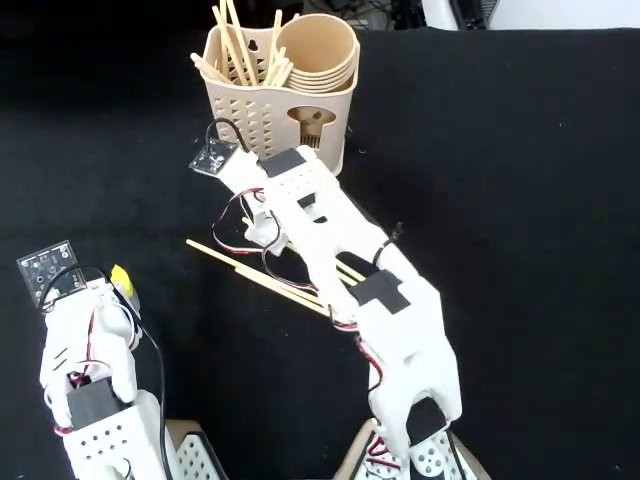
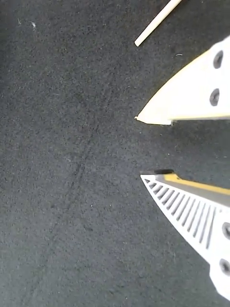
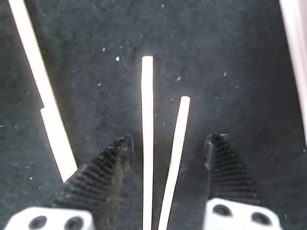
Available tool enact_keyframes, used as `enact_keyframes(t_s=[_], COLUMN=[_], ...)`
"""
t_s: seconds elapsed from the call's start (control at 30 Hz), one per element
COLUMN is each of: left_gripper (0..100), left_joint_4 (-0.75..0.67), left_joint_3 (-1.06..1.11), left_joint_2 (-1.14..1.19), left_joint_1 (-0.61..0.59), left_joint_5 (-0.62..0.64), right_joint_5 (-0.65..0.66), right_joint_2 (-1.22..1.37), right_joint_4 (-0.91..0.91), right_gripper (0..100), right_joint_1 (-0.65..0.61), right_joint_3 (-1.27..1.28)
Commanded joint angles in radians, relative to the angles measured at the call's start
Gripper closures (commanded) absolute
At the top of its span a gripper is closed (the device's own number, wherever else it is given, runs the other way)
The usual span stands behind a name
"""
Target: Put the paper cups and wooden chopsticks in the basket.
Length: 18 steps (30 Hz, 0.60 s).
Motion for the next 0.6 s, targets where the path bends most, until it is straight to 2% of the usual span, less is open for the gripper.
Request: enact_keyframes(t_s=[0.0, 0.3, 0.47, 0.57], left_gripper=[82, 82, 82, 82], left_joint_4=[-0.002, 0.000, 0.002, 0.002], left_joint_3=[0.013, 0.013, 0.013, 0.013], left_joint_2=[-0.012, -0.012, -0.012, -0.012], left_joint_1=[0.008, 0.008, 0.008, 0.008], left_joint_5=[-0.006, -0.006, -0.006, -0.006], right_joint_5=[0.002, 0.071, 0.071, 0.071], right_joint_2=[-0.008, -0.008, 0.039, 0.073], right_joint_4=[0.006, 0.005, 0.011, 0.012], right_gripper=[75.5, 76.1, 90.0, 94.7], right_joint_1=[-0.011, 0.003, 0.018, 0.018], right_joint_3=[-0.045, 0.018, 0.002, -0.002])
